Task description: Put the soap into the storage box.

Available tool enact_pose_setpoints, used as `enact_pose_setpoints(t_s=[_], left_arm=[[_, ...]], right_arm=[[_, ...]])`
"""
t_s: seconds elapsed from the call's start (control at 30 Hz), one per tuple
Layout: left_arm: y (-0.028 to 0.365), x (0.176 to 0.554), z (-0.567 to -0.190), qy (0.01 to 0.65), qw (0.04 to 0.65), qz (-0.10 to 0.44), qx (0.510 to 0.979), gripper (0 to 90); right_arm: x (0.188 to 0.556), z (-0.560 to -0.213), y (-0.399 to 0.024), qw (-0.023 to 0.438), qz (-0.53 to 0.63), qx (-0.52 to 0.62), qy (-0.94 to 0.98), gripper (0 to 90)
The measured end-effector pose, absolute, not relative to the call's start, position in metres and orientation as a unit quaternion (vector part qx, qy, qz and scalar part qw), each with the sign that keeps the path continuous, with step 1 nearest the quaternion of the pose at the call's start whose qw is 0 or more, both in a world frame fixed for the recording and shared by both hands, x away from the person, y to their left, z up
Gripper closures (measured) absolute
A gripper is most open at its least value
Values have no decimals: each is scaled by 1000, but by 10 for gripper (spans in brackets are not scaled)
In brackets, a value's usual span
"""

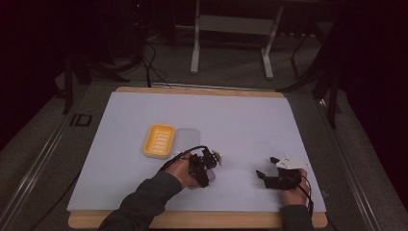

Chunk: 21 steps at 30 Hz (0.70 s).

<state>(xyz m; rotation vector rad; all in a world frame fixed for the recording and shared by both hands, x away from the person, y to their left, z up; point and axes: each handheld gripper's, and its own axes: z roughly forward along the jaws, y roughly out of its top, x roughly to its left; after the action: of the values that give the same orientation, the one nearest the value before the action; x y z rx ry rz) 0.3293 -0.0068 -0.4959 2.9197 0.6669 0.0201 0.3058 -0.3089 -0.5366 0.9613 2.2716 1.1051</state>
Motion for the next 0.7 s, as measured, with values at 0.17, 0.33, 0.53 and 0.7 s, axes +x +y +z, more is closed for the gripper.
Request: enact_pose_setpoints(t_s=[0.17,0.33,0.53,0.7], left_arm=[[-5,330,-492,222,78,12,972,497],[-4,330,-490,222,82,15,971,497],[-1,329,-486,224,86,19,971,497],[3,330,-482,229,90,21,969,498]], right_arm=[[306,-537,-309,218,399,347,820,201],[306,-537,-309,218,399,347,820,199],[306,-537,-309,218,399,347,820,196],[306,-537,-309,217,399,347,820,194]])
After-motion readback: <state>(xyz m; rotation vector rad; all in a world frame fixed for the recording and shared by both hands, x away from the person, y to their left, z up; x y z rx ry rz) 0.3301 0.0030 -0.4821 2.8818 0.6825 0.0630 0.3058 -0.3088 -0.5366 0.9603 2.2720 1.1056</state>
